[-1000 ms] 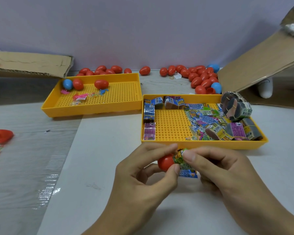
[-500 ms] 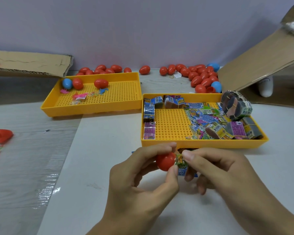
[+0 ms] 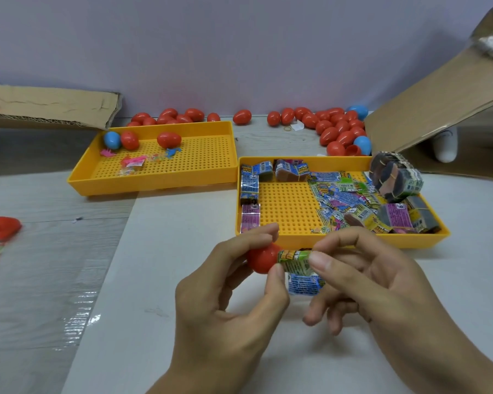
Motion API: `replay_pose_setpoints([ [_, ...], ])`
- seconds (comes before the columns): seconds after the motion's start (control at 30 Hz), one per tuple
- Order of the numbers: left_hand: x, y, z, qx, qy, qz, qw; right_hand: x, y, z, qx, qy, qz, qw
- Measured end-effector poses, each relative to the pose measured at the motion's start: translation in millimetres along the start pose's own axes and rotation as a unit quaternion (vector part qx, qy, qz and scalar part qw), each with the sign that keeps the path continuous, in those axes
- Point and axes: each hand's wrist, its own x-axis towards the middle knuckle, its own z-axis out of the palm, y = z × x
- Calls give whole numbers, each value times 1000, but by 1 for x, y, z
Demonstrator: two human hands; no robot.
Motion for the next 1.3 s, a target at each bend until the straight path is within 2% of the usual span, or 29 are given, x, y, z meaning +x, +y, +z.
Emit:
replay_pose_setpoints([
  [0.2,0,2,0,-25,-10,-36,999,0,2,-2,-31,10,-35,999],
  [0.33,2,4,-2,-28,-22,-27,999,4,-5,-8,-2,-35,25,999],
  [0.43,3,4,-2,6,-31,7,999,6,-7,-12,5,-49,76,996],
  [0.57,4,5,-2,40,-37,47,997,7,-8,-13,-31,-19,61,997],
  [0.7,4,8,-2,79,-35,84,993,8,-12,-16,-10,-78,156,985],
  [0.87,3,9,-2,134,-48,132,981,7,-14,-16,-4,-111,193,975],
  [1.0,4,8,-2,119,-42,115,985,7,-14,-13,-76,-54,89,992],
  [1.07,3,8,-2,98,-45,97,989,7,-13,-11,-60,-43,48,996],
  [1.2,3,7,-1,34,-50,43,997,8,-14,-15,-31,-71,82,994],
  [1.3,1,6,-1,-20,-61,-9,998,9,-13,-17,-35,-56,84,994],
])
